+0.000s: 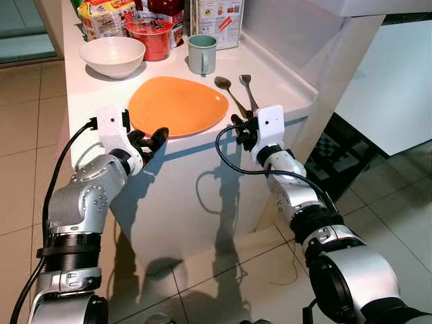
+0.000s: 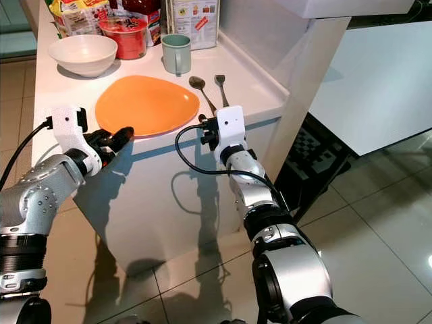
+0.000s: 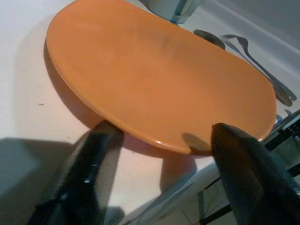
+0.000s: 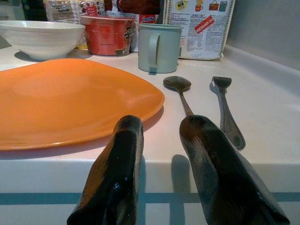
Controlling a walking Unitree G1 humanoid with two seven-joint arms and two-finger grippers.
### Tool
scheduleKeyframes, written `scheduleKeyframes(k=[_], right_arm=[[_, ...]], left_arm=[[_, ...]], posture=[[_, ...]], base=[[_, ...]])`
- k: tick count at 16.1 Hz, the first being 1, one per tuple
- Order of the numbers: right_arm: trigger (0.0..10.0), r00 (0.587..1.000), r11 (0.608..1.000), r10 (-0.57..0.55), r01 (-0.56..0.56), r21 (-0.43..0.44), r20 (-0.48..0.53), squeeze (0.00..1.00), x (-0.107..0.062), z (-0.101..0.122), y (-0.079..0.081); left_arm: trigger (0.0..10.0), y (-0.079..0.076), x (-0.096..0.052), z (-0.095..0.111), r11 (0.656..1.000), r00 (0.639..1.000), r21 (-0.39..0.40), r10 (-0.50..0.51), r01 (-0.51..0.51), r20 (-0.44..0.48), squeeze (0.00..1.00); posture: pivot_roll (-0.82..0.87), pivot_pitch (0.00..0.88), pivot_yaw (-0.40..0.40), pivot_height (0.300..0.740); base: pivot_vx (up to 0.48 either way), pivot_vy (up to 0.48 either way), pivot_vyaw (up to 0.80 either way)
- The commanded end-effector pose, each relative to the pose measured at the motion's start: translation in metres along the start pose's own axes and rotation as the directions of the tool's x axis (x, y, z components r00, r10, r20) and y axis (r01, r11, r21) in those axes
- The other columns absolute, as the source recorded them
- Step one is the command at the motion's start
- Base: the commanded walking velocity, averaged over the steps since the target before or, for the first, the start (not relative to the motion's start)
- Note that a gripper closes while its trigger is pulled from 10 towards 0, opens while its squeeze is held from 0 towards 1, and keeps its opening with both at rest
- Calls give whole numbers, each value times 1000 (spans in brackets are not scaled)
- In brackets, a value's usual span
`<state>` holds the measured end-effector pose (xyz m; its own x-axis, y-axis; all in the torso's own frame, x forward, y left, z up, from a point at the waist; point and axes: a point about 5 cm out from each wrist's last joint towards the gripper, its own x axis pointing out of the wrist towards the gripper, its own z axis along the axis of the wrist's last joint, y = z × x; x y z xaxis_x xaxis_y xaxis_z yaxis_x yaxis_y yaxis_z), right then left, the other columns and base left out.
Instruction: Setting the table
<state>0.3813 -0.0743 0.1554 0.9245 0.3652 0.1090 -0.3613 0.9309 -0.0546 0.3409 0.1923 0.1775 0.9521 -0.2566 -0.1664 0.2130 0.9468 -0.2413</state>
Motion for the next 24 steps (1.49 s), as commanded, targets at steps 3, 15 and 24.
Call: scheduleKeyframes(k=[3, 15, 24], right_arm=[[10000, 1000, 1000, -3, 3, -3, 2, 0, 0, 0, 0], [10000, 1000, 1000, 2, -2, 2, 4, 0, 0, 0, 3], [10000, 1000, 1000, 5, -5, 4, 6, 0, 0, 0, 3]], left_arm=[[0, -3, 1, -5, 1000, 999, 11, -27, 27, -27, 0], [0, 5, 1, 19, 969, 996, -244, -9, 30, 87, 0], [0, 6, 3, 11, 985, 998, -175, 19, -9, 52, 0]], posture=[[195, 55, -26, 740], [196, 65, -25, 740], [196, 67, -25, 740]], base=[[0, 0, 0], [0, 0, 0], [0, 0, 0]])
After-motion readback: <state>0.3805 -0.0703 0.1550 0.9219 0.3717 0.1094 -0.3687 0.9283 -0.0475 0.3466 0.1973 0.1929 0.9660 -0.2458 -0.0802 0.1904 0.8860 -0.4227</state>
